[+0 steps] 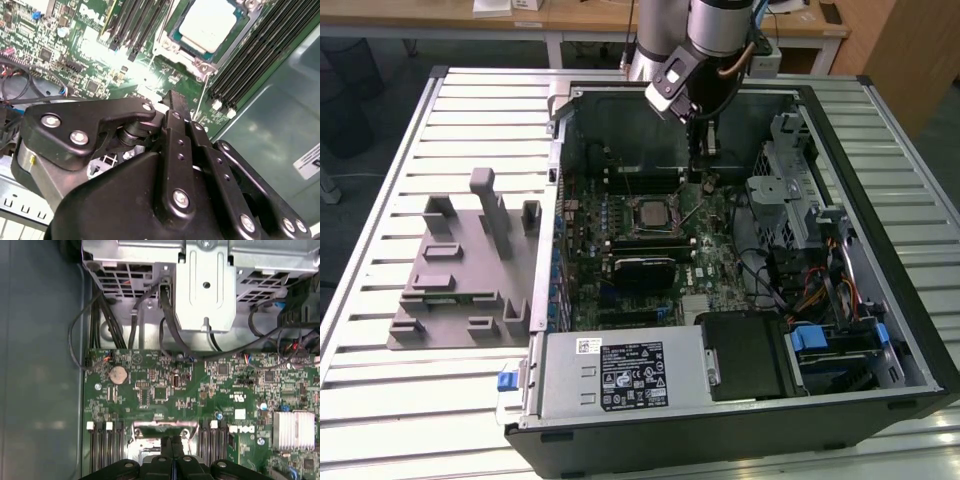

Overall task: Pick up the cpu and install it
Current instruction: 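Close the cpu cover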

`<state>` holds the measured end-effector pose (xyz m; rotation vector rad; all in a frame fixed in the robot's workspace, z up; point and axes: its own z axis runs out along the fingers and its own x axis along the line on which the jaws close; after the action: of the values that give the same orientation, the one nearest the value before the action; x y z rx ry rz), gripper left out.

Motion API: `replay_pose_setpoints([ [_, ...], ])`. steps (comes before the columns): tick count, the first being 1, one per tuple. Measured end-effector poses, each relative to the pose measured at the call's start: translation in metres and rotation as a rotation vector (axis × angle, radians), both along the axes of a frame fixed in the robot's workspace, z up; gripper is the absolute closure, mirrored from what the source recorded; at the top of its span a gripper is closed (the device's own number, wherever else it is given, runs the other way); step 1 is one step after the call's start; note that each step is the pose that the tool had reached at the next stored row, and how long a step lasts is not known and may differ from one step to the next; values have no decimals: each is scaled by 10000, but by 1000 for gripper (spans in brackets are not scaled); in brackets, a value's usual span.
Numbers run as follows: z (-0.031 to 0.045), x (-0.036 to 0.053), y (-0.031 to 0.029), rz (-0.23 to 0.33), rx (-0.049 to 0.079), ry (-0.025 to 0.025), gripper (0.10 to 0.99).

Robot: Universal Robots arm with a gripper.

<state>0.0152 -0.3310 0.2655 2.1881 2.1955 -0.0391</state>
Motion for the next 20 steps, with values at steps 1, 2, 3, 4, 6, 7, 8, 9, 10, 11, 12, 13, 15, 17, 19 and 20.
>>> replay_pose_setpoints([
  [1, 0, 16, 0, 0, 1, 0, 980],
  [2, 0, 32, 0, 0, 0, 0, 980],
  [3, 0, 48, 0, 0, 1, 0, 980],
  [4, 0, 65, 0, 0, 1, 0, 980],
  [6, 0, 98, 0, -1, 1, 0, 980],
  [7, 0, 117, 0, 0, 1, 0, 980],
  [8, 0, 134, 0, 0, 1, 0, 980],
  [9, 0, 153, 0, 0, 0, 0, 980],
  [10, 0, 170, 0, 0, 1, 0, 980],
  [11, 0, 189, 0, -1, 1, 0, 980],
  [12, 0, 208, 0, 0, 1, 0, 980],
  [13, 0, 226, 0, 0, 0, 0, 980],
  [15, 0, 259, 0, 0, 1, 0, 980],
  [17, 0, 298, 0, 0, 1, 0, 980],
  [19, 0, 338, 0, 0, 0, 0, 980],
  [20, 0, 355, 0, 0, 1, 0, 980],
])
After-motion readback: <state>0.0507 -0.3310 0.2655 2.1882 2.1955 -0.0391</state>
